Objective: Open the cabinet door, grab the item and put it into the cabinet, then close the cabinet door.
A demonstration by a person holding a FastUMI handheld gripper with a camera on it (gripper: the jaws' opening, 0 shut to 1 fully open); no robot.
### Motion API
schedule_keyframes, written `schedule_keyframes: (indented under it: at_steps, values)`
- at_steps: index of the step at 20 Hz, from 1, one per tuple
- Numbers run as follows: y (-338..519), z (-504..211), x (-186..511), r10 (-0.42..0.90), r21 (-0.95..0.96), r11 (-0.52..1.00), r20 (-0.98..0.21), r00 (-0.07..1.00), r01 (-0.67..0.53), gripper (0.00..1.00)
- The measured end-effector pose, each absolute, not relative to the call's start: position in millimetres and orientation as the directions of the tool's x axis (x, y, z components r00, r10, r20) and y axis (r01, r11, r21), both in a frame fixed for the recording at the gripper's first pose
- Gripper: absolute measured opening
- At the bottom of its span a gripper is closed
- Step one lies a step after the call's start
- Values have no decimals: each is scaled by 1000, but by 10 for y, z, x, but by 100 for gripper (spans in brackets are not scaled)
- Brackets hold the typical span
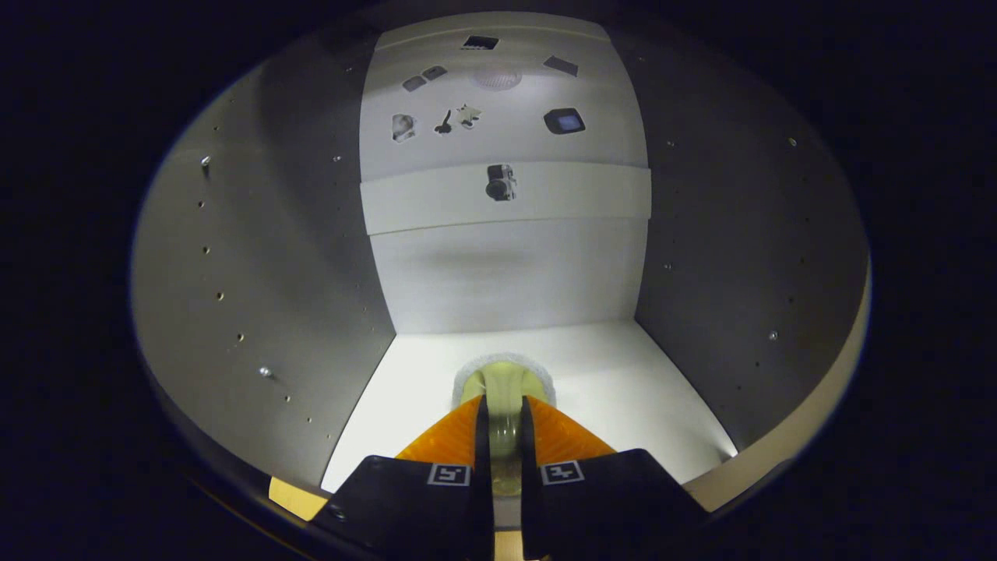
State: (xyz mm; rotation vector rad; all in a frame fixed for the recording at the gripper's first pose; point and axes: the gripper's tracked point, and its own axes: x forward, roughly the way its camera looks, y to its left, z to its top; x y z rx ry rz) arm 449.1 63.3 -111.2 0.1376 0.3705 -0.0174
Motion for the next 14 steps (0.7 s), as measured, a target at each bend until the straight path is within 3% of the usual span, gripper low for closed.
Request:
schedule_keyframes:
  at_steps: [3,7,11,14]
  values:
    - [645,-1200,4613,-1,149,987,-384,923,63,23]
    - [616,-1271,4657,-16,155,984,-406,914,87,39]
    - [626,-1037,4569,-11,172,982,-351,936,76,86]
    - [632,-653,4370,0,182,982,-256,967,48,97]
